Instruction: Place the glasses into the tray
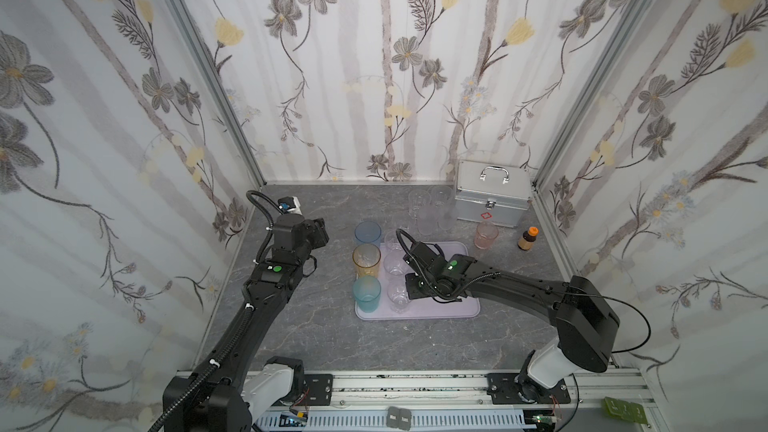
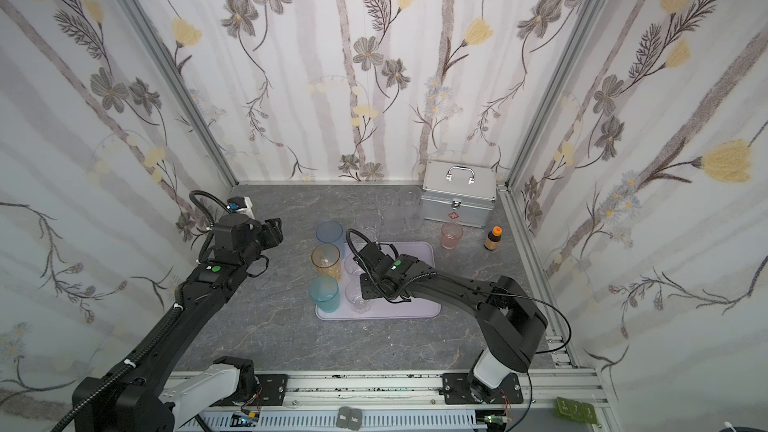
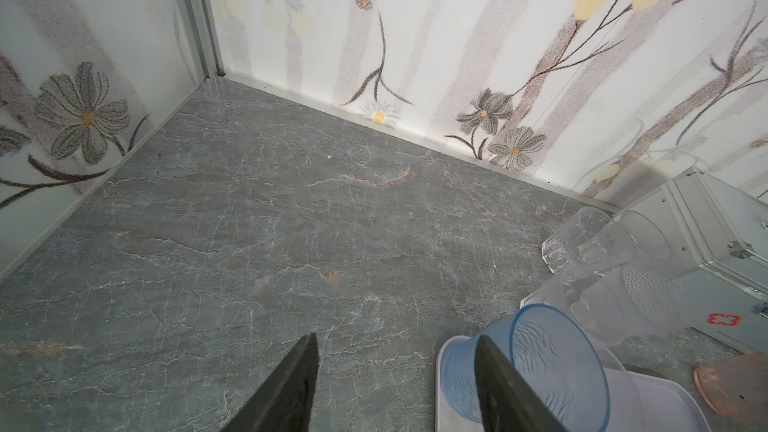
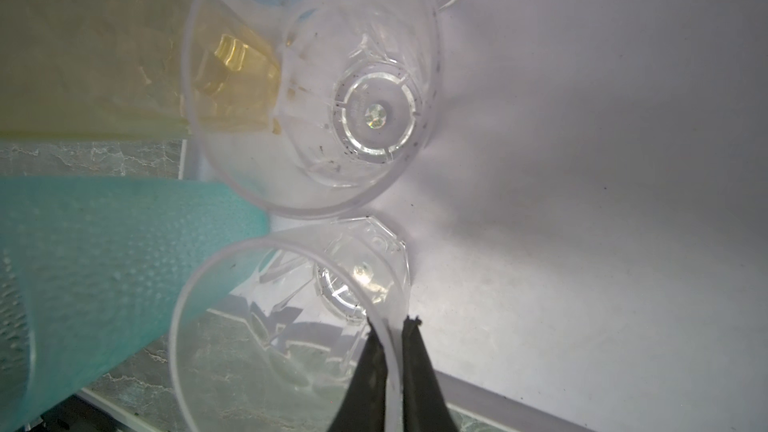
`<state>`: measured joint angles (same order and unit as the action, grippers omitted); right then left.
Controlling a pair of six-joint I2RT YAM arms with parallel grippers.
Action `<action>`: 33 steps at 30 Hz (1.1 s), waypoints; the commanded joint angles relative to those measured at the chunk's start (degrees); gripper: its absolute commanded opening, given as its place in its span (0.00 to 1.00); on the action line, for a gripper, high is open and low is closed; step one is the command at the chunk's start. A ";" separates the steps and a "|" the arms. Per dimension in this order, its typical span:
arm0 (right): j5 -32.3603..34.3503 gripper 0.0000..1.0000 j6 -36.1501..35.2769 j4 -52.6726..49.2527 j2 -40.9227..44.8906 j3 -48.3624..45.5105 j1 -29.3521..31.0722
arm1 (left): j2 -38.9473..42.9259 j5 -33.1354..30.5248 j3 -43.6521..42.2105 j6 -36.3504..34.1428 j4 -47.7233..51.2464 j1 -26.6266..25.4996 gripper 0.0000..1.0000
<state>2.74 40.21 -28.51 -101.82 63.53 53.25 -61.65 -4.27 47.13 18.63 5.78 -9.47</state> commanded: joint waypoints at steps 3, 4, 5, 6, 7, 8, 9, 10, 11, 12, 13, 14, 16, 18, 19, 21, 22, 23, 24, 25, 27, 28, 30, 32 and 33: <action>-2.30 0.13 2.76 1.92 -0.92 0.06 0.38 | 0.12 0.98 -0.29 0.60 -2.11 0.64 0.63; -2.43 0.16 2.77 1.97 -0.77 0.18 0.38 | 0.21 1.02 -0.38 0.61 -2.09 0.69 0.63; -2.71 0.19 2.69 1.97 -0.67 0.47 0.38 | 0.21 1.02 -0.38 0.62 -2.09 0.69 0.63; -3.61 0.23 2.68 2.01 -0.02 0.78 -0.10 | 0.21 0.91 -0.46 0.62 -2.09 0.75 0.64; -6.26 0.27 2.75 3.28 1.39 0.54 -1.12 | 0.13 0.77 -0.46 0.62 -2.09 0.77 0.64; -8.58 0.32 2.77 5.19 3.20 -0.13 -2.43 | 0.00 0.25 -0.62 0.59 -2.09 0.77 0.66; -11.05 0.37 2.77 7.42 5.49 -0.78 -4.27 | -0.20 -0.80 -0.81 0.97 -2.00 0.89 0.71; -13.15 0.43 2.45 8.92 7.20 -0.82 -6.68 | -0.31 -0.42 -0.90 1.75 -2.00 1.41 0.78; -14.78 0.47 1.63 9.48 8.07 -0.23 -9.41 | -0.32 0.58 -0.84 2.49 -2.07 1.95 0.85; -16.07 0.51 0.12 9.21 8.37 1.11 -11.70 | -0.36 0.91 -0.78 3.60 -2.09 2.39 0.93; -16.25 0.53 -1.65 8.25 8.11 2.83 -14.05 | -0.53 1.08 -0.57 4.78 -2.09 2.89 0.98; -15.69 0.55 -2.86 7.23 7.66 4.37 -15.75 | -0.78 1.54 -0.32 5.60 -2.09 3.40 1.00; -14.49 0.57 -5.11 6.10 5.91 7.77 -19.35 | -1.65 3.96 0.60 6.66 -2.09 4.34 0.99; -12.79 0.58 -6.05 6.14 3.76 10.49 -21.67 | -2.75 6.34 1.67 6.84 -2.13 4.34 0.96; -11.54 0.58 -6.20 6.23 2.29 12.04 -22.59 | -3.52 7.67 2.33 7.01 -2.18 4.35 0.94; -8.89 0.58 -6.31 6.36 -0.78 15.01 -23.24 | -5.18 9.02 3.33 6.67 -2.35 4.09 0.90; -7.41 0.59 -6.44 6.36 -2.84 16.85 -23.28 | -6.02 8.54 3.71 5.98 -2.44 3.75 0.89; -6.24 0.61 -6.18 6.36 -4.75 18.28 -23.31 | -6.51 7.84 3.90 5.39 -2.52 3.40 0.88; -5.54 0.63 -5.34 6.28 -6.94 19.80 -23.28 | -7.04 6.85 4.01 4.82 -2.73 2.83 0.87; -5.28 0.64 -4.71 6.19 -8.87 21.39 -23.34 | -7.38 6.15 3.91 4.30 -3.15 2.27 0.86; -4.56 0.65 -3.09 6.34 -11.61 23.34 -23.38 | -7.52 5.73 2.97 3.26 -5.06 1.13 0.86; -3.92 0.65 -2.27 6.73 -12.54 23.72 -23.36 | -7.37 5.85 2.14 2.77 -6.24 0.45 0.86; -3.89 0.64 -1.08 7.99 -13.72 23.80 -23.44 | -6.87 6.01 0.30 2.64 -8.33 -0.40 0.85; -5.99 0.60 -0.60 9.49 -15.22 23.94 -23.28 | -6.62 6.26 -0.76 2.85 -9.62 -0.72 0.85; -7.22 0.58 -0.39 9.57 -16.15 24.50 -23.20 | -6.79 6.46 -0.82 3.13 -9.82 -0.71 0.85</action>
<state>-3.01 37.91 -22.04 -116.42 86.98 29.87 -68.71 2.55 46.81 22.24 0.54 -10.13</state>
